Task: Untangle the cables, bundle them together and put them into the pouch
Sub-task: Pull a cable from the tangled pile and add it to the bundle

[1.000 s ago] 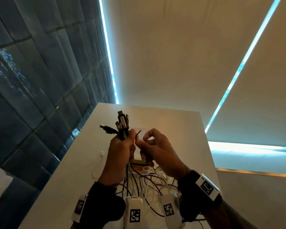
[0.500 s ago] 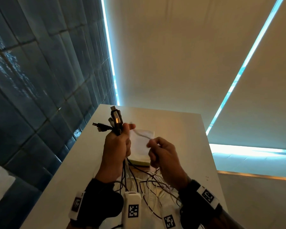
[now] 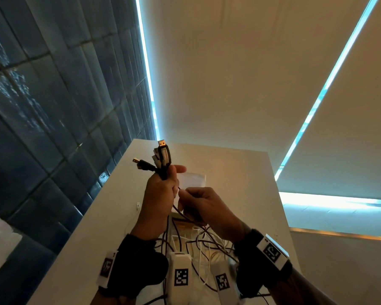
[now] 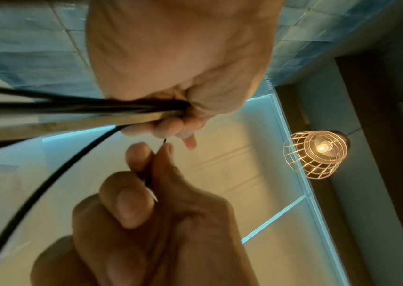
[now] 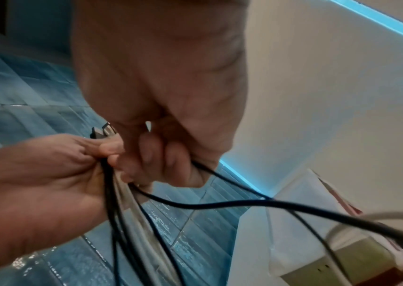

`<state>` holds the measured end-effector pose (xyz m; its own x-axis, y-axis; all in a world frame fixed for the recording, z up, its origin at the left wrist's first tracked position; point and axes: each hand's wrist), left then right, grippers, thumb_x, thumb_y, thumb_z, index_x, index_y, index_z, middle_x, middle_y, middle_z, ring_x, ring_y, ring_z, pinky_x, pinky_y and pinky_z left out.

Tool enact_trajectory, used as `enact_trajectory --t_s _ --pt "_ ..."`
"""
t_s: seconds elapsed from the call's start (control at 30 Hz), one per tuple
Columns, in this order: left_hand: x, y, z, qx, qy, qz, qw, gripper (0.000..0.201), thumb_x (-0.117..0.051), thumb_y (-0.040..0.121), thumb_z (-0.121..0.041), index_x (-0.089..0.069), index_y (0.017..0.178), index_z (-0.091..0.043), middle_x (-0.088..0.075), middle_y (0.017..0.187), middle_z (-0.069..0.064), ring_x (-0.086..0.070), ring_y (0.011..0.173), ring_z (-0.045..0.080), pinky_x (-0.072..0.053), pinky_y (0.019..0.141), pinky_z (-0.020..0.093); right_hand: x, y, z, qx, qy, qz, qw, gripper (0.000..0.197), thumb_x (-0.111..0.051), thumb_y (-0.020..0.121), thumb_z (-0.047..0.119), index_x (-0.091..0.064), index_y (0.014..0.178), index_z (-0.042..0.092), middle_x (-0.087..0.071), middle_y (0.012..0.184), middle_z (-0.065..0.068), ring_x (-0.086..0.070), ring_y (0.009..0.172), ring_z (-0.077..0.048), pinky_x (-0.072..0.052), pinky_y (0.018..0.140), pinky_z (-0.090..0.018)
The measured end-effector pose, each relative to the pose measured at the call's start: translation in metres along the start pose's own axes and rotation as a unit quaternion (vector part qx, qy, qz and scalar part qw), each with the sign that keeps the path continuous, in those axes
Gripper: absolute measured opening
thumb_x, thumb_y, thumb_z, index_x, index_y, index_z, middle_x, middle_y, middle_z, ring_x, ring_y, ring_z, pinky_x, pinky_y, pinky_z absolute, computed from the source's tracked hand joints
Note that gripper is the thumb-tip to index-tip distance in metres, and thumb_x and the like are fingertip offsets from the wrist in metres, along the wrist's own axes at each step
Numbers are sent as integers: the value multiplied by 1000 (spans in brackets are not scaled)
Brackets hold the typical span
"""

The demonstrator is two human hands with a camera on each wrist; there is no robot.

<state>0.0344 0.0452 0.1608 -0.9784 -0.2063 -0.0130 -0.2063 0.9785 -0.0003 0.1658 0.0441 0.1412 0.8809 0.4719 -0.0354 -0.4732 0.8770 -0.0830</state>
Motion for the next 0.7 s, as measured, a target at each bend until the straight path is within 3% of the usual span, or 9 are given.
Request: enact_trajectory --t_s 0.1,0.17,0.2,0.27,0.33,0.43,0.7 --pt "1 1 0 -29 29 -20 999 26 -38 102 -26 -62 93 -20 -43 57 0 -44 54 7 -39 50 14 3 -4 -5 20 6 17 1000 28 -43 102 15 -63 94 -5 -50 54 2 -45 46 -5 -41 49 -12" --pt "1 0 -3 -21 11 -13 1000 26 -37 103 -25 -59 92 -17 -48 55 -3 -54 61 13 -46 58 19 4 -5 -11 34 5 21 999 26 -43 102 12 -63 95 -4 -50 56 1 -46 48 -5 -41 52 -12" --pt "0 -1 -4 -11 -19 0 1000 25 -37 103 -23 -57 90 -15 -46 50 -4 -54 56 14 -48 55 24 5 -5 -14 35 3 22 999 25 -44 101 11 -63 93 -3 -51 56 3 -47 49 -4 -42 52 -11" --pt "0 -3 -9 4 -81 20 997 22 -39 102 -20 -53 87 -11 -36 45 -7 -39 41 10 -39 43 26 7 -5 -19 27 -6 17 999 24 -45 101 10 -61 89 -2 -56 56 11 -50 49 1 -42 53 -9" --pt "3 -2 -13 5 -93 18 996 23 -41 102 -20 -52 84 -11 -30 44 -9 -26 38 6 -28 39 21 10 -3 -28 23 -45 5 999 26 -48 100 14 -62 83 2 -59 62 10 -54 56 2 -43 60 -10" --pt "10 1 -13 1 -80 13 997 24 -41 102 -23 -52 83 -12 -30 46 -9 -24 37 6 -24 37 20 20 2 -56 29 -103 -18 994 26 -51 99 21 -65 80 11 -59 73 0 -54 70 -9 -46 71 -24" --pt "22 -2 -17 -2 -86 6 996 26 -41 102 -24 -52 81 -12 -27 49 -5 -22 40 8 -23 39 21 29 10 -105 17 -204 -54 977 36 -48 99 22 -56 65 32 -53 63 11 -48 64 -8 -42 66 -31"
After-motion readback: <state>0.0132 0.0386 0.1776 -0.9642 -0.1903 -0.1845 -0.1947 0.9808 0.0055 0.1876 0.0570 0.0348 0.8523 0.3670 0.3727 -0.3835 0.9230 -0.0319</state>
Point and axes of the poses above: each hand's wrist, its own y-axis towards the middle knuckle, its own x-axis out of the back of the hand, z = x × y
